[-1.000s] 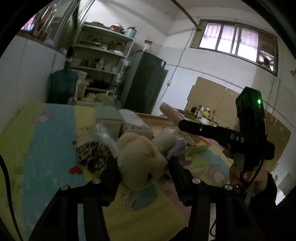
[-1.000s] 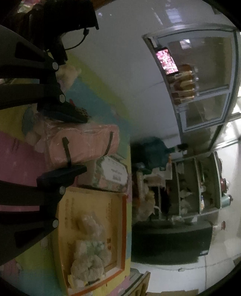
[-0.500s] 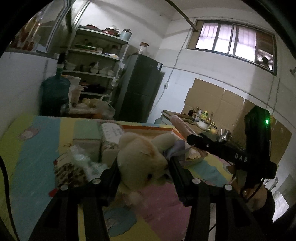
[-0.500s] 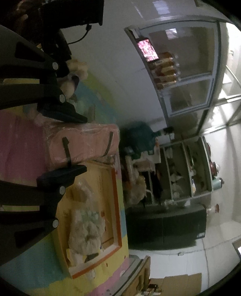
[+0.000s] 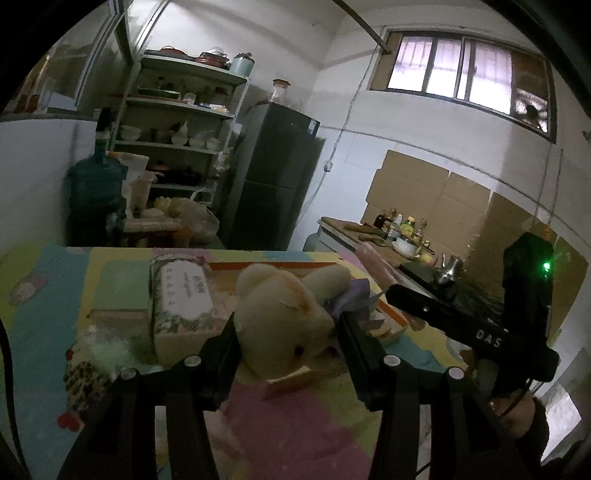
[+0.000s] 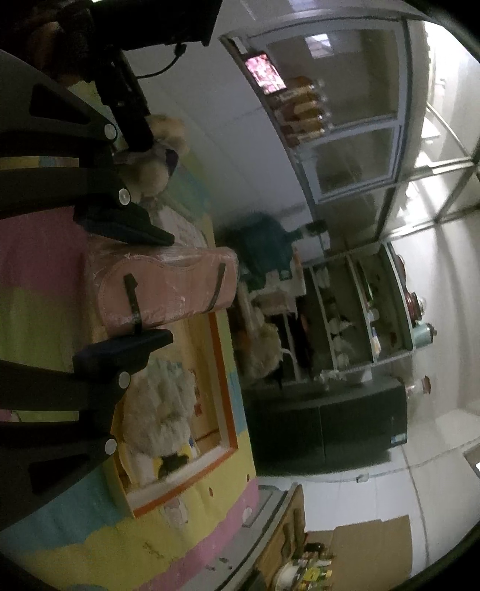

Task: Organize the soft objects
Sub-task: 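Carry teddy bear in left tool while right tool carries pink towel to the box, then lower teddy bear into box and open left tool while right tool releases pink towel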

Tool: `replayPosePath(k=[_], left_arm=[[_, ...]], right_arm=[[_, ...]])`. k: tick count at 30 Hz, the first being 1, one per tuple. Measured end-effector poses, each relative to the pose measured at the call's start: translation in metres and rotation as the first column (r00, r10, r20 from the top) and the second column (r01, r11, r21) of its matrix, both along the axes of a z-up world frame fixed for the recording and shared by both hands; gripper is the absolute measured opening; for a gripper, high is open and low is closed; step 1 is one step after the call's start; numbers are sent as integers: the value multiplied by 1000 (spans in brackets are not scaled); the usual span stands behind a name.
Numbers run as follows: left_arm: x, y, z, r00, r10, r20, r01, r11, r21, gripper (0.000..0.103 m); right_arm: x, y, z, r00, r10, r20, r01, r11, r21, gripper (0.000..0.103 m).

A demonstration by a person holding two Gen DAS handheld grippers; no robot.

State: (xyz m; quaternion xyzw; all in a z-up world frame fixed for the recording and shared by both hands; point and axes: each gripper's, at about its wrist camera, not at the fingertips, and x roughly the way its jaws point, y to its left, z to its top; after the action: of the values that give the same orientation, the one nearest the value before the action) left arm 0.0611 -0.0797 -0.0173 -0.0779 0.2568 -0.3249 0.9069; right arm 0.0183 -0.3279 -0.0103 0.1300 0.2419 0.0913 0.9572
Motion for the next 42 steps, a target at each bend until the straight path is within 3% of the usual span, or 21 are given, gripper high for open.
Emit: replayPosePath(k=[14,28,42], left_arm=[[41,-66,8,996,84,-27,-83,996,38,52],[91,-122,-8,982,158,-102,-155,987,38,52],[135,-154,-37,956,241,-170,-223,968,117,52]], right_arm=[[27,-64,5,998,-61,1,61,997,-57,47],[72,-112,2,999,-27,-25,24,995,-94,47],[137,-130,-29,990,20,-142,-32,996,-79,47]])
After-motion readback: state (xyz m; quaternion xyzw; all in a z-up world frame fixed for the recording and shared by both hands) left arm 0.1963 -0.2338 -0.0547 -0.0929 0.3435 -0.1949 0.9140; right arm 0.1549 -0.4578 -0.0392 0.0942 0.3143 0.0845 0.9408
